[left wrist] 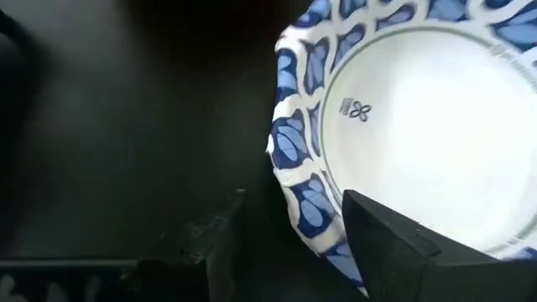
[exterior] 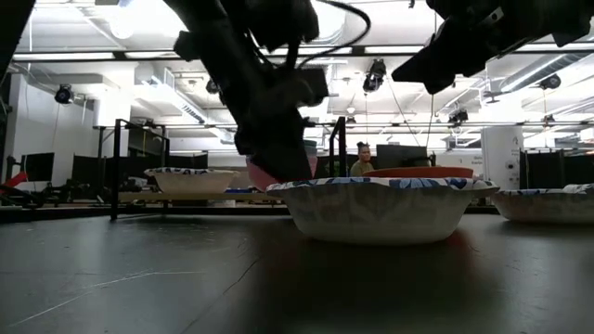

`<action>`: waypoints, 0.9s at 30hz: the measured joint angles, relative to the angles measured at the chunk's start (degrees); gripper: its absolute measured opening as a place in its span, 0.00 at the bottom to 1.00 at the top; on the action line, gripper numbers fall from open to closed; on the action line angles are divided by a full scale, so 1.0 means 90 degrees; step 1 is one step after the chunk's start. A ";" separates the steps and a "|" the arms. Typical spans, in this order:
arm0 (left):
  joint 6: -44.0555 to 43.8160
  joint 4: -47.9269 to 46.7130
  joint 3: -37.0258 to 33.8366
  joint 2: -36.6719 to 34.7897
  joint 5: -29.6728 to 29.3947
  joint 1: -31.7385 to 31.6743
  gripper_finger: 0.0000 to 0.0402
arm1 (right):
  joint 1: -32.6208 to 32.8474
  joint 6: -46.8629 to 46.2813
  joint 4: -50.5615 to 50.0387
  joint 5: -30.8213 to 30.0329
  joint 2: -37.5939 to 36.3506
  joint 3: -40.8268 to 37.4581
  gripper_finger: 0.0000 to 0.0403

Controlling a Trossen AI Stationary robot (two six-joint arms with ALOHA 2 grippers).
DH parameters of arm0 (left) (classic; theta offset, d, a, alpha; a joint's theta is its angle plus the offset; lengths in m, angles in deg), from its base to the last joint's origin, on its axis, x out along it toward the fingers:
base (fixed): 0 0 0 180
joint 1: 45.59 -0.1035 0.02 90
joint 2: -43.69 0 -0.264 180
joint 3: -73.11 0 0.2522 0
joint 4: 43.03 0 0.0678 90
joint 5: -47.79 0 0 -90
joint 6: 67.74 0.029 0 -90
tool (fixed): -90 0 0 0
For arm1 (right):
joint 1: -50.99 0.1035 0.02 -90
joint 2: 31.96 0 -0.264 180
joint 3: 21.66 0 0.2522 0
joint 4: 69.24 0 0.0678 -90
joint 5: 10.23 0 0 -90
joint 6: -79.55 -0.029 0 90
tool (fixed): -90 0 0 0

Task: Place and stack bowls onto a shelf
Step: Stack the white patterned bowl on top of the white patterned bowl

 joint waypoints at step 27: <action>0.0298 -0.2534 0.1373 0.0059 0.0272 -0.0162 0.00 | -0.0002 -0.0051 -0.0010 -0.0002 0.0020 -0.0001 0.02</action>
